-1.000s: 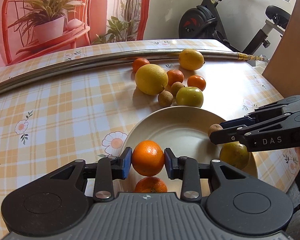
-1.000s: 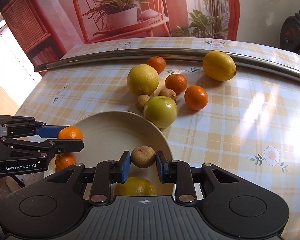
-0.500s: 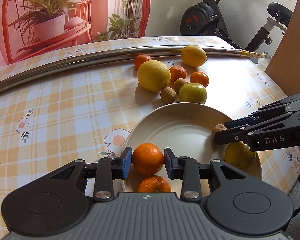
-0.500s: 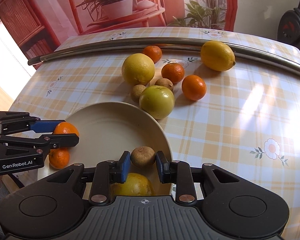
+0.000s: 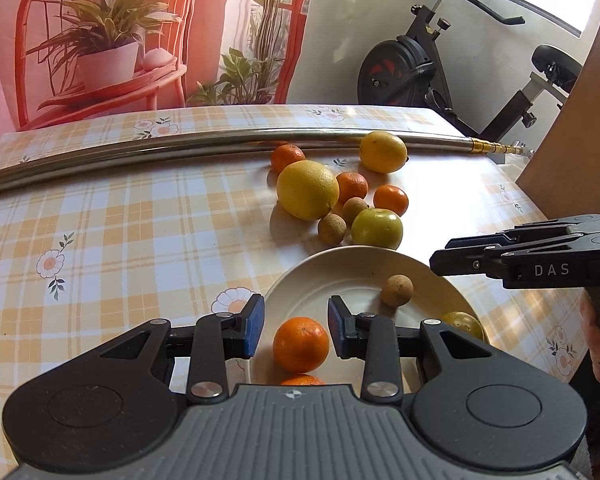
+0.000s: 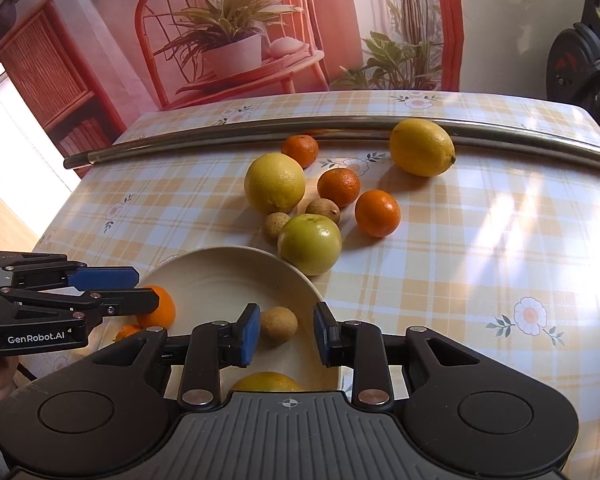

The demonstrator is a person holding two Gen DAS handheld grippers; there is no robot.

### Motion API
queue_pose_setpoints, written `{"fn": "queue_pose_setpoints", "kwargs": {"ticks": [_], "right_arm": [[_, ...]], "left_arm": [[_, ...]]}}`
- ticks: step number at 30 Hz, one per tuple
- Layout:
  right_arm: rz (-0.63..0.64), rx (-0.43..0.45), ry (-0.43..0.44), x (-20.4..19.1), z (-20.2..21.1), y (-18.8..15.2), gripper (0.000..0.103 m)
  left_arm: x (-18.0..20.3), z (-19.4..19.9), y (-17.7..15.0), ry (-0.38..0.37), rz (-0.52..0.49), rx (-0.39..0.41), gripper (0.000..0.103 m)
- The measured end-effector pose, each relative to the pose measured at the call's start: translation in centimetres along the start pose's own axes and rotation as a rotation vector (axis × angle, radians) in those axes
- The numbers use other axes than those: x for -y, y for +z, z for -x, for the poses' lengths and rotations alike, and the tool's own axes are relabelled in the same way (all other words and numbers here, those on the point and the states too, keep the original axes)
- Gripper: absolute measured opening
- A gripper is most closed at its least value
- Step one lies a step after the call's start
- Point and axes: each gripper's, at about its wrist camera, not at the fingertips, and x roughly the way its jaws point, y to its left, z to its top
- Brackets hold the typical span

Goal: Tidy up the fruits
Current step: 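Lower the kiwi and tangerine onto the white plate and open both tools, then grasp a yellow grapefruit with the left tool while the right tool grasps a tangerine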

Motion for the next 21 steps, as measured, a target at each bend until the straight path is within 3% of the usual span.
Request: {"fn": "queue_pose_setpoints", "kwargs": {"ticks": [9, 21], "right_arm": [[-0.041, 0.204, -0.071, 2.1, 2.7, 1.3, 0.032], [-0.107, 0.330, -0.159, 5.4, 3.3, 1.8, 0.033]], "left_arm": [[-2.3, 1.8, 2.8, 0.051, 0.068, 0.111, 0.037], [-4.2, 1.3, 4.8, 0.083, 0.098, 0.151, 0.037]]}}
